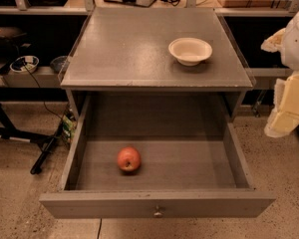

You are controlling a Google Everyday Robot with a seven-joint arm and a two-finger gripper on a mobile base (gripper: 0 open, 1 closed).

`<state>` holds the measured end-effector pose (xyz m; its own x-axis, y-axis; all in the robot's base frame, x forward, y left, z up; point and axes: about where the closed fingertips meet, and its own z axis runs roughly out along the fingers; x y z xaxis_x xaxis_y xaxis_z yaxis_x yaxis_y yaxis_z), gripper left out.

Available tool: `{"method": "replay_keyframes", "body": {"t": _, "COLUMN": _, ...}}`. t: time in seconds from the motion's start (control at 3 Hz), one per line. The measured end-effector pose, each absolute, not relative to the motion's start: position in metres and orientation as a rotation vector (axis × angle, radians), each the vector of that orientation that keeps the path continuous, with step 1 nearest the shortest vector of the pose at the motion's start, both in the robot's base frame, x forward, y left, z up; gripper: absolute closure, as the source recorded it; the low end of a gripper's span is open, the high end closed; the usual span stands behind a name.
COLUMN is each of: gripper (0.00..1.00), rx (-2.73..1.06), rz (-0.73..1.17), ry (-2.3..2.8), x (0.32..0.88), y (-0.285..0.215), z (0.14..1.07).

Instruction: Pick apple from top drawer and place on counter

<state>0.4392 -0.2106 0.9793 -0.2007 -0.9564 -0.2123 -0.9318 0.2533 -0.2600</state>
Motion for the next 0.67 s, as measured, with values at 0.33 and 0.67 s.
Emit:
{"method": "replay_keyframes", "body": {"t": 0.33, "gripper": 0.0, "rx": -1.785, "rz": -0.121, "ry": 2.182, "x": 0.439, "y": -0.195, "z": 0.979}}
{"method": "replay_keyframes", "body": {"t": 0.67, "gripper": 0.0, "rx": -1.818, "rz": -0.087, "ry": 2.147, "x": 0.441, "y": -0.18, "z": 0.976}}
